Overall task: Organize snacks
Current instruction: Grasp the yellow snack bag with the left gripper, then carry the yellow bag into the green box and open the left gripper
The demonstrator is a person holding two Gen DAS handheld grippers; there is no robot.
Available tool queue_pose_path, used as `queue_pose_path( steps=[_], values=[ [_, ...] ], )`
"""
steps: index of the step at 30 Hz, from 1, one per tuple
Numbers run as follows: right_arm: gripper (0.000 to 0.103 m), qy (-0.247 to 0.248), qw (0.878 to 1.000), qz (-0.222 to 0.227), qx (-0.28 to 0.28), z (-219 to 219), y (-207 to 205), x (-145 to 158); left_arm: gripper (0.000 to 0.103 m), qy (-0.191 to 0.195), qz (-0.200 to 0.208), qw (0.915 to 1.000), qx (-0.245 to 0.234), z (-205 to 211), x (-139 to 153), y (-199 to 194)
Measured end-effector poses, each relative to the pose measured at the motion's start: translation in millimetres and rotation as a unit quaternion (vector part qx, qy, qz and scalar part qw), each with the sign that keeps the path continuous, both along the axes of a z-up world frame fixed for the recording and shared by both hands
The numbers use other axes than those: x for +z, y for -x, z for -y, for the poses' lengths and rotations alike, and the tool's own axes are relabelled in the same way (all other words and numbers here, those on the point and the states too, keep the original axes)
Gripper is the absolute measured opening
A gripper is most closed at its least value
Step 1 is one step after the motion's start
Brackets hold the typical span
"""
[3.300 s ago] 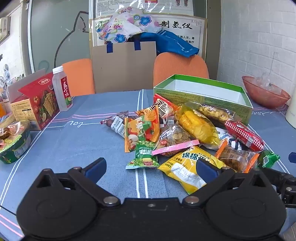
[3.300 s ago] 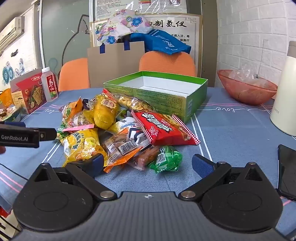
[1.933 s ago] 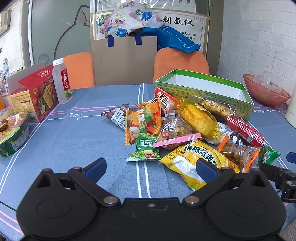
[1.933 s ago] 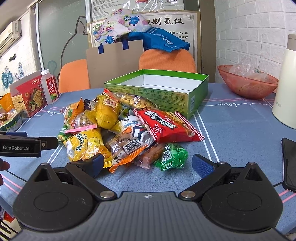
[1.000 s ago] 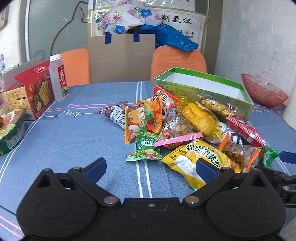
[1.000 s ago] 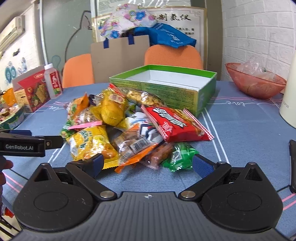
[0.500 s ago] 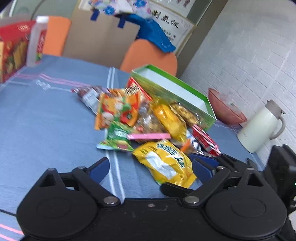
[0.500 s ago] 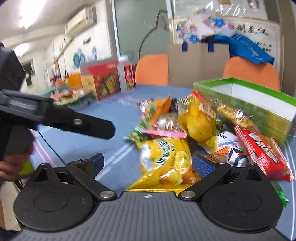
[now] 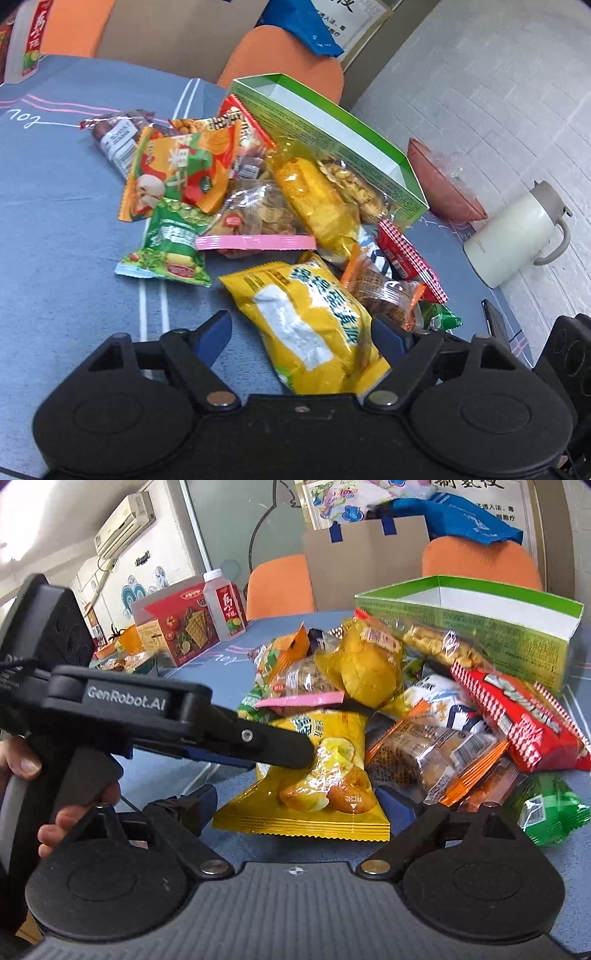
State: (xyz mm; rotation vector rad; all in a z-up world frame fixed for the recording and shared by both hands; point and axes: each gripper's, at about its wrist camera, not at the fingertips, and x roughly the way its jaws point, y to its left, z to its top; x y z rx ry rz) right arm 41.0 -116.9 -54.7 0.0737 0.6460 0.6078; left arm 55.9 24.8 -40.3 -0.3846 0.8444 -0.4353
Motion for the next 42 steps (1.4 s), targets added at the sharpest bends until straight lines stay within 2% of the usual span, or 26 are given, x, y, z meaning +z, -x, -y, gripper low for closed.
queue_pose_path(
  steps=[1, 3, 4, 6, 7, 9, 14, 19, 26, 30, 36, 38, 40, 41, 42],
  values=[
    [0.103, 0.007, 1.000, 0.006, -0.003, -2, 1, 0, 0.075, 0.001, -0.005, 1.0000, -0.006, 4, -2, 0],
    [0.087, 0.025, 0.999, 0.015, -0.013, -5, 5, 2, 0.075, -0.001, -0.001, 1.0000, 0.003, 8, -1, 5],
    [0.085, 0.026, 0.999, 0.016, -0.012, -3, 6, 3, 0.075, 0.002, 0.003, 1.0000, 0.003, 7, 0, 8],
    [0.070, 0.023, 0.999, 0.020, -0.012, 3, 12, 7, 0.075, 0.008, 0.009, 0.9999, 0.003, 6, 7, 16],
    [0.068, 0.021, 1.000, 0.022, -0.008, 5, 15, 9, 0.075, 0.005, 0.016, 0.9999, 0.003, 7, 12, 20],
    [0.053, 0.023, 0.999, 0.032, -0.003, 8, 23, 16, 0.072, -0.004, 0.040, 0.9992, 0.005, 9, 25, 30],
    [0.040, 0.012, 0.996, 0.088, 0.001, 13, 43, 41, 0.072, -0.009, 0.107, 0.9942, -0.006, 19, 64, 46],
    [0.038, 0.008, 0.991, 0.133, -0.023, 23, 37, 58, 0.071, -0.015, 0.149, 0.9884, -0.027, 35, 87, 35],
    [0.038, 0.034, 0.974, 0.212, -0.075, 46, -6, 78, 0.071, -0.002, 0.205, 0.9768, -0.062, 68, 110, -20],
    [0.038, 0.052, 0.968, 0.226, -0.099, 64, -44, 73, 0.071, 0.012, 0.200, 0.9769, -0.074, 87, 102, -64],
    [0.039, 0.082, 0.966, 0.211, -0.124, 74, -87, 59, 0.073, 0.034, 0.165, 0.9830, -0.071, 103, 82, -120],
    [0.039, 0.087, 0.967, 0.204, -0.129, 75, -99, 54, 0.077, 0.033, 0.158, 0.9847, -0.064, 106, 75, -132],
    [0.038, 0.084, 0.967, 0.202, -0.134, 75, -106, 48, 0.103, 0.017, 0.152, 0.9875, -0.041, 107, 69, -141],
    [0.041, 0.088, 0.965, 0.206, -0.138, 74, -105, 43, 0.103, 0.008, 0.145, 0.9891, -0.024, 106, 66, -145],
    [0.054, 0.100, 0.963, 0.206, -0.141, 72, -109, 40, 0.103, 0.004, 0.138, 0.9903, -0.007, 103, 64, -146]
  ],
)
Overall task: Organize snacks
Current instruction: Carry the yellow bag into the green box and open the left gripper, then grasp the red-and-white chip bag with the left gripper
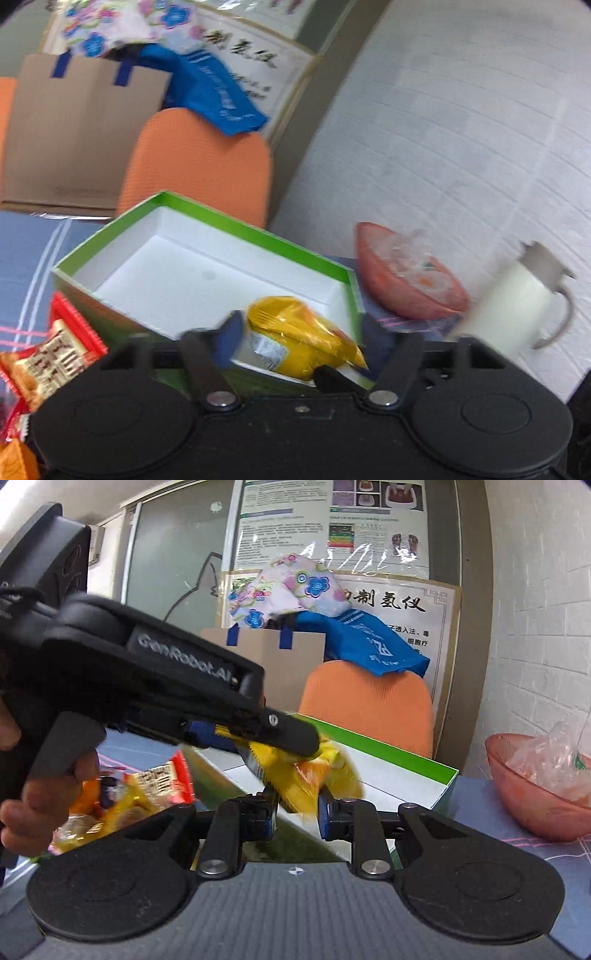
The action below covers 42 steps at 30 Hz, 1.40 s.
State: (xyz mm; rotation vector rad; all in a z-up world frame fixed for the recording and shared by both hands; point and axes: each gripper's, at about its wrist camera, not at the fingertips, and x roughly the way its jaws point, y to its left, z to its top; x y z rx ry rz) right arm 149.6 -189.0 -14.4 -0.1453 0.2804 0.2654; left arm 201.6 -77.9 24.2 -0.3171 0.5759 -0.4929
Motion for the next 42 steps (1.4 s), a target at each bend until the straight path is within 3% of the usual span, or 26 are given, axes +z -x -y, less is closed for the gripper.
queue_pose_path(
  steps=[1, 2, 3, 5, 11, 17, 22, 24, 28, 31, 32, 33, 35, 38, 41, 42],
  values=[
    [0.062, 0.018, 1.000, -0.011, -0.006, -2, -1, -2, 0.103, 0.004, -0.007, 0.9998, 0.018, -7, -1, 2],
    [0.080, 0.032, 0.999, -0.024, -0.012, -4, 1, -2, 0.103, 0.014, -0.007, 0.9995, 0.026, -15, 0, 6],
    [0.091, 0.033, 0.999, -0.022, -0.013, -3, 7, 1, 0.103, 0.025, -0.002, 0.9993, 0.027, -22, 3, 13],
    [0.103, 0.009, 1.000, 0.004, -0.009, 4, 27, 10, 0.103, 0.032, 0.011, 0.9990, 0.030, -32, 13, 29],
    [0.103, -0.040, 0.998, 0.041, -0.015, 18, 88, 29, 0.103, 0.020, 0.014, 0.9990, 0.038, -49, 24, 82],
    [0.103, -0.079, 0.995, -0.035, -0.052, 32, 109, -3, 0.103, 0.018, -0.030, 0.9994, 0.007, -43, -4, 115],
    [0.103, -0.086, 0.989, -0.088, -0.085, 39, 117, -25, 0.103, -0.015, -0.036, 0.9987, -0.033, -11, -18, 112],
    [0.103, -0.091, 0.987, -0.093, -0.092, 41, 119, -26, 0.103, -0.035, -0.028, 0.9982, -0.040, 2, -23, 106],
    [0.103, -0.099, 0.986, -0.093, -0.095, 44, 124, -24, 0.103, -0.036, -0.060, 0.9967, -0.042, 19, -35, 88],
    [0.103, -0.101, 0.985, -0.099, -0.103, 47, 126, -27, 0.103, -0.077, -0.041, 0.9956, -0.033, 33, -38, 85],
    [0.103, -0.106, 0.984, -0.101, -0.106, 49, 127, -28, 0.082, -0.091, -0.042, 0.9942, -0.038, 36, -40, 83],
    [0.103, -0.111, 0.983, -0.103, -0.108, 50, 128, -29, 0.054, -0.099, -0.055, 0.9923, -0.049, 38, -44, 81],
    [0.103, -0.117, 0.981, -0.107, -0.108, 53, 130, -31, 0.043, -0.083, -0.079, 0.9906, -0.075, 35, -49, 83],
    [0.103, -0.117, 0.980, -0.113, -0.114, 54, 126, -35, 0.047, -0.069, -0.083, 0.9869, -0.120, 36, -49, 99],
    [0.103, -0.133, 0.977, -0.116, -0.121, 59, 124, -36, 0.103, -0.072, -0.060, 0.9893, -0.112, 40, -39, 102],
    [0.103, -0.136, 0.976, -0.117, -0.123, 60, 123, -36, 0.103, -0.070, -0.057, 0.9897, -0.111, 42, -37, 99]
  ],
)
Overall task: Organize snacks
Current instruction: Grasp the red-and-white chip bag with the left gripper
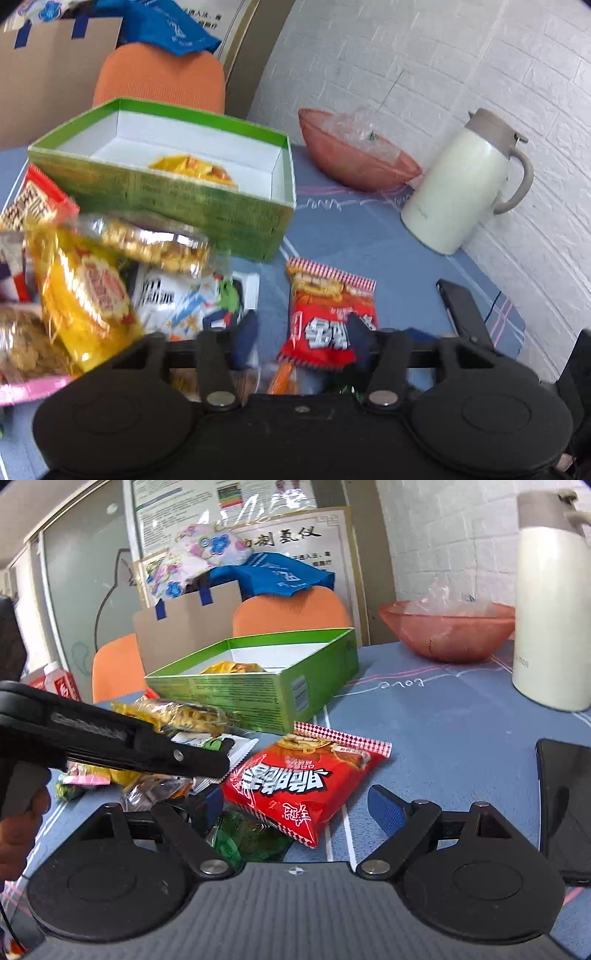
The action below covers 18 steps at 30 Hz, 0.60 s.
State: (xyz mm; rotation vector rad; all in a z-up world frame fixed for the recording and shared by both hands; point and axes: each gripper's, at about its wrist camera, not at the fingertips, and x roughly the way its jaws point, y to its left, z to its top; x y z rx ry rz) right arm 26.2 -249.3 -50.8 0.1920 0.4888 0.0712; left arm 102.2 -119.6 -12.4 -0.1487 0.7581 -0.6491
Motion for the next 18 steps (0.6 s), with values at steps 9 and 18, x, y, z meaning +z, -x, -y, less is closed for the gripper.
queue_pose_path(
  steps=[9, 18],
  values=[
    [0.103, -0.012, 1.000, -0.002, -0.017, 16, 6, 0, 0.103, -0.037, -0.038, 0.9981, -0.031, 50, -15, -35],
    [0.103, -0.046, 0.998, -0.029, -0.005, 19, -15, -9, 0.103, -0.014, -0.075, 0.9961, -0.046, 39, -29, -42]
  ],
)
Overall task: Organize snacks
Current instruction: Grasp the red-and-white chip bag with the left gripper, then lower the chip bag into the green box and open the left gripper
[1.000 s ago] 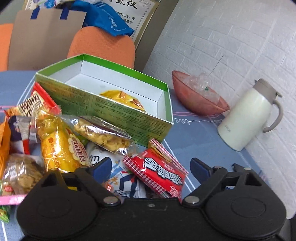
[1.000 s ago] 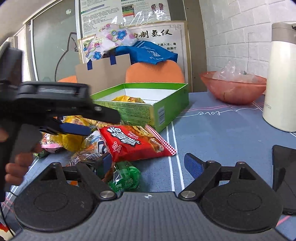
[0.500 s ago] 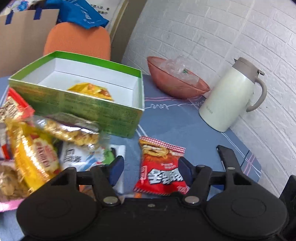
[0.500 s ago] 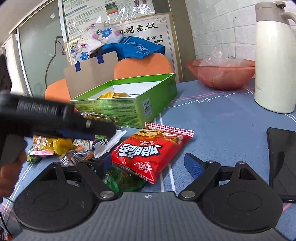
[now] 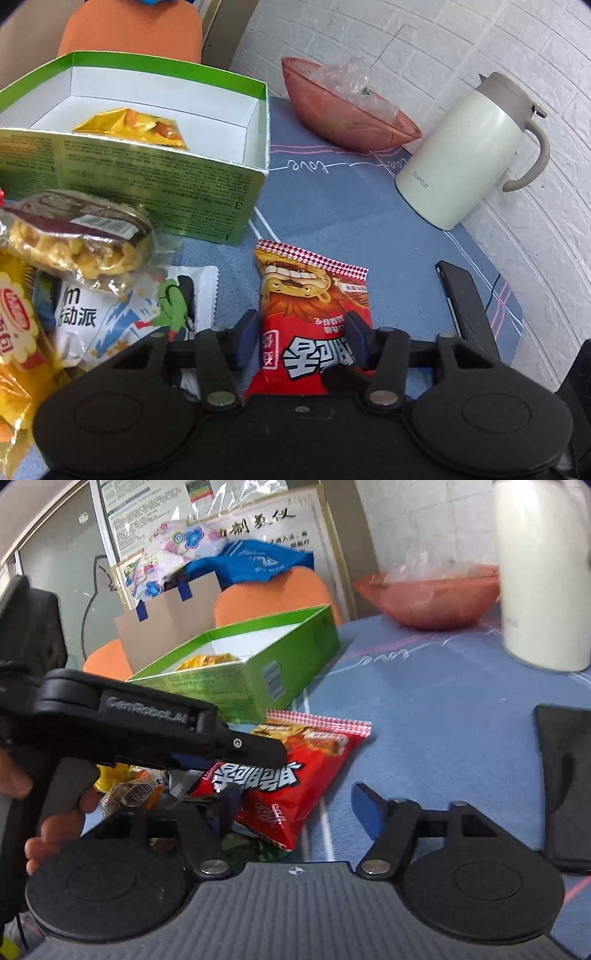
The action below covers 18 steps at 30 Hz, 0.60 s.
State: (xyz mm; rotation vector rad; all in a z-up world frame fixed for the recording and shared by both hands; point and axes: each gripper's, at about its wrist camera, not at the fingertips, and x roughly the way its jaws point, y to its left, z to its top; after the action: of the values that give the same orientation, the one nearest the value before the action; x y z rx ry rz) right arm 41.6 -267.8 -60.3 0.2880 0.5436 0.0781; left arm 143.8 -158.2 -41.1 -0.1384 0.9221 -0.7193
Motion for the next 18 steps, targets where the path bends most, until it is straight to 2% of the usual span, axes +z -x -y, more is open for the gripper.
queue_pose_path(
  steps=[5, 6, 9, 12, 18],
  values=[
    [0.102, -0.010, 1.000, 0.012, -0.004, -2, -10, -3, 0.100, 0.029, -0.014, 0.9994, 0.009, -3, -4, -1],
    [0.097, -0.003, 1.000, 0.009, -0.008, -3, -12, -2, 0.094, 0.030, -0.010, 0.9994, 0.013, -3, -3, 1],
    [0.089, 0.014, 1.000, 0.011, -0.008, -8, -7, 2, 0.088, 0.031, 0.003, 0.9992, 0.026, -7, 4, 11],
    [0.080, 0.035, 0.999, 0.030, -0.014, -13, 2, 14, 0.088, 0.045, 0.024, 0.9982, 0.030, -12, 19, 18],
    [0.078, 0.047, 0.995, 0.093, -0.003, -13, -3, 51, 0.087, 0.075, 0.084, 0.9928, 0.041, -23, 64, 18]
  ],
)
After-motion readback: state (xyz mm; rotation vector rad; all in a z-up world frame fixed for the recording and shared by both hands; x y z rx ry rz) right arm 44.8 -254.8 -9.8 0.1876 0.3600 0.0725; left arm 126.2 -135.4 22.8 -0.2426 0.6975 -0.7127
